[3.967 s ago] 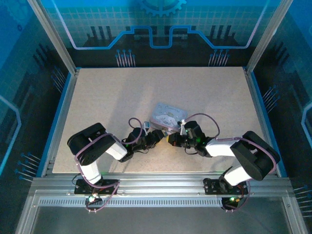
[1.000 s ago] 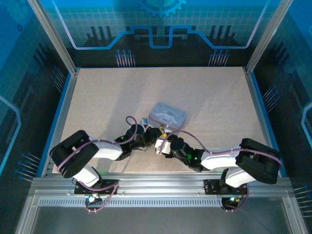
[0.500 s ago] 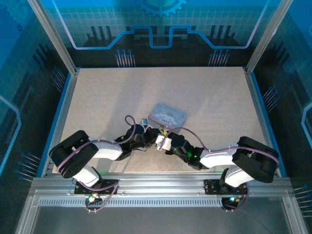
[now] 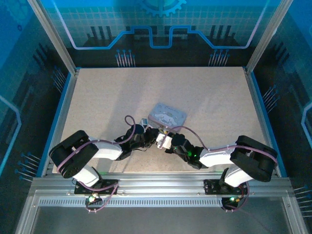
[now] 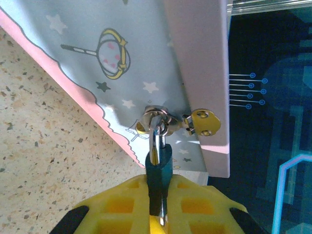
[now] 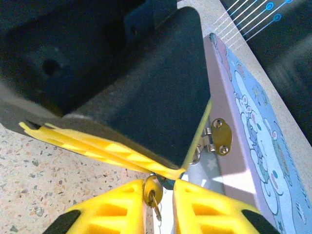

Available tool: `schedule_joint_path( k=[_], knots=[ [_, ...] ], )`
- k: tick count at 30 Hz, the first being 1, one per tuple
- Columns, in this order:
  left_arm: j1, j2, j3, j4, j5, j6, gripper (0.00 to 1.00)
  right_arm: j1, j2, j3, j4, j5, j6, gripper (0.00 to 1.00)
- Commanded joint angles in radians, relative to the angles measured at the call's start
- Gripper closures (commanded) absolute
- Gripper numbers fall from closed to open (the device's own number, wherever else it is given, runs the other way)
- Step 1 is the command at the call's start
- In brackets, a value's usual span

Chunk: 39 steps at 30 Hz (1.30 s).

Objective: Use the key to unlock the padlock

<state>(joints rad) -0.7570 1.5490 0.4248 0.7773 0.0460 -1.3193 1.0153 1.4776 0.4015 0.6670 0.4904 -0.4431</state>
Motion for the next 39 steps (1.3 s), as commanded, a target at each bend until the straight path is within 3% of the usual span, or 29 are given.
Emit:
schedule_joint_path(
  k=[1, 15, 28, 33, 39],
  knots=[
    [0.003, -0.027, 0.016, 0.033, -0.005, -0.012, 0.88, -0.013, 0.019, 0.025, 0.03, 0.016, 0.017, 0.84],
    [0.002, -0.019, 0.017, 0.039, -0.003, -0.015, 0.88, -0.044, -0.001, 0.005, 0.053, -0.006, 0.105, 1.0],
    [-0.002, 0.018, 0.007, 0.066, -0.004, -0.021, 0.88, -0.103, 0.003, 0.015, 0.036, -0.153, 0.393, 1.0],
    [-0.002, 0.03, 0.006, 0.067, -0.008, -0.019, 0.87, -0.104, 0.041, 0.023, 0.03, -0.159, 0.422, 1.0],
    [-0.001, 0.053, 0.005, 0.071, -0.014, -0.014, 0.78, -0.103, 0.098, 0.023, 0.042, -0.159, 0.431, 1.0]
  ],
)
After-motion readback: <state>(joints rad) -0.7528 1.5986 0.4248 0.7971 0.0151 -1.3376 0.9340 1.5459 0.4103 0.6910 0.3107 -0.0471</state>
